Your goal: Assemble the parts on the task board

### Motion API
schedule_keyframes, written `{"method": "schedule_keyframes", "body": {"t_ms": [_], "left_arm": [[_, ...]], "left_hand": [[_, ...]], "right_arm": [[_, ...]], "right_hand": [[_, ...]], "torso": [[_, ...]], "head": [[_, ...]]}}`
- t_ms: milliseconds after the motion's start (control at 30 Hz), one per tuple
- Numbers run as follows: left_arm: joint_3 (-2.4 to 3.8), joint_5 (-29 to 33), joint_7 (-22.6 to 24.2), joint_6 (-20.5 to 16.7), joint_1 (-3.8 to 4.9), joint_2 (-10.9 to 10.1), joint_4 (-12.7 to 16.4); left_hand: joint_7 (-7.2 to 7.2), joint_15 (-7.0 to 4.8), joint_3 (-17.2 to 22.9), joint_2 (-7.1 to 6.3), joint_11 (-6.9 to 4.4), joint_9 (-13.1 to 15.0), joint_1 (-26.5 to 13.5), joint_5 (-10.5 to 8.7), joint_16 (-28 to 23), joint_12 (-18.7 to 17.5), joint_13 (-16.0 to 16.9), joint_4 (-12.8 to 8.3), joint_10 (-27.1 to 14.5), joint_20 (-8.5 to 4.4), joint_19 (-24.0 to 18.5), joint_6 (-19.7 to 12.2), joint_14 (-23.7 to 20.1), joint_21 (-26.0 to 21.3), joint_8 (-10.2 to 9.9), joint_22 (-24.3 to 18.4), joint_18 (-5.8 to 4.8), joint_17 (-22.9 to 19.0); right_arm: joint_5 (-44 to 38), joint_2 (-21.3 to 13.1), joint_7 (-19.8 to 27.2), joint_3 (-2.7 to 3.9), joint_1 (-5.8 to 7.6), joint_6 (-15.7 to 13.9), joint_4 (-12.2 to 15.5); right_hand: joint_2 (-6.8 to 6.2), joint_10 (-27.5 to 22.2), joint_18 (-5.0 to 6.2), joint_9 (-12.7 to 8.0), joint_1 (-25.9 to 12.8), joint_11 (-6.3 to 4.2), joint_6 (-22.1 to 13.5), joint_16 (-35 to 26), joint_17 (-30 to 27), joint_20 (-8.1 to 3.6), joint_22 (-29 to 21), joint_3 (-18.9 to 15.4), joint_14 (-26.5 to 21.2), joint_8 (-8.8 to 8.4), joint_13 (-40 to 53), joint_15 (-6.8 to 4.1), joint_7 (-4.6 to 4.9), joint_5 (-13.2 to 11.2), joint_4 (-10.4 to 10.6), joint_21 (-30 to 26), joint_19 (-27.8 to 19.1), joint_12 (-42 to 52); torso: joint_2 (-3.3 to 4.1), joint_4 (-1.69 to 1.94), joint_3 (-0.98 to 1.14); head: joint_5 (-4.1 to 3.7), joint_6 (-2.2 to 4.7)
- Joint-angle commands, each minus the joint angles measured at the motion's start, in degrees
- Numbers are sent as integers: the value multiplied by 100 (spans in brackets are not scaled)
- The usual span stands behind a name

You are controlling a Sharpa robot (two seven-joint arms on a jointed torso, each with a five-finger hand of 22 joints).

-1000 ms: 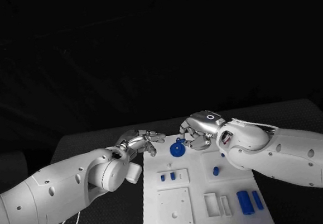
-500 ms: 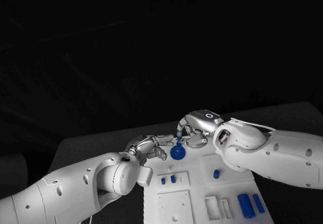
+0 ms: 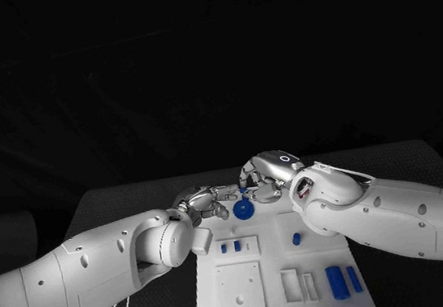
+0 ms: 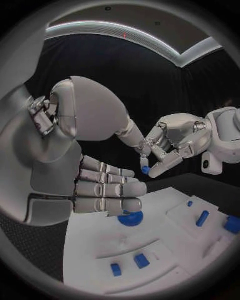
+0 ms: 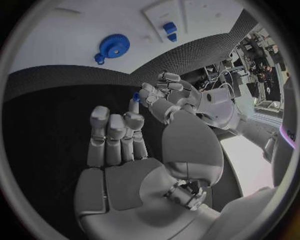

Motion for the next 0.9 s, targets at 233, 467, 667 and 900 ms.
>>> {"method": "schedule_keyframes", "body": {"t_ms": [233,467,667,900], "left_arm": [[4,102,14,-41,12,54,11],[4,94,-7,4,12,105,11],[4,94,7,-2,12,133,7],[4,94,40,-25,12,130,-8]], "left_hand": [[55,7,-17,49,85,-8,152,-19,-58,-87,-1,-111,203,-6,56,-119,60,-39,10,-1,393,43],[24,-3,-28,146,73,2,275,-13,-95,-147,7,-235,289,-10,60,-51,64,-51,69,12,382,84],[9,-6,-45,187,71,0,303,-13,-112,-183,9,-285,320,-13,64,-28,71,-57,90,19,375,106],[2,-11,-50,228,66,-2,312,-12,-116,-193,13,-300,350,-16,72,-14,81,-58,102,23,372,120]], "right_arm": [[8,36,-27,4,-1,17,26],[8,75,-31,4,-1,41,19],[8,92,-29,4,-1,53,27],[8,89,-28,4,-1,86,51]], "right_hand": [[29,23,90,7,12,-8,66,-1,-10,-21,-10,39,9,14,10,-30,52,-7,-6,21,30,-20],[29,23,90,9,11,-8,65,-2,-10,-23,-12,41,10,14,11,-33,52,-7,-6,20,32,-22],[29,23,90,9,10,-8,64,-3,-11,-24,-13,42,11,14,13,-35,52,-7,-5,20,33,-23],[29,23,90,10,9,-8,64,-3,-11,-25,-14,43,11,14,14,-36,52,-7,-5,20,34,-24]], "torso": [[2,4,-2],[1,4,-3],[2,0,-2],[0,1,0]], "head": [[6,-8],[6,-13],[8,-18],[12,-24]]}}
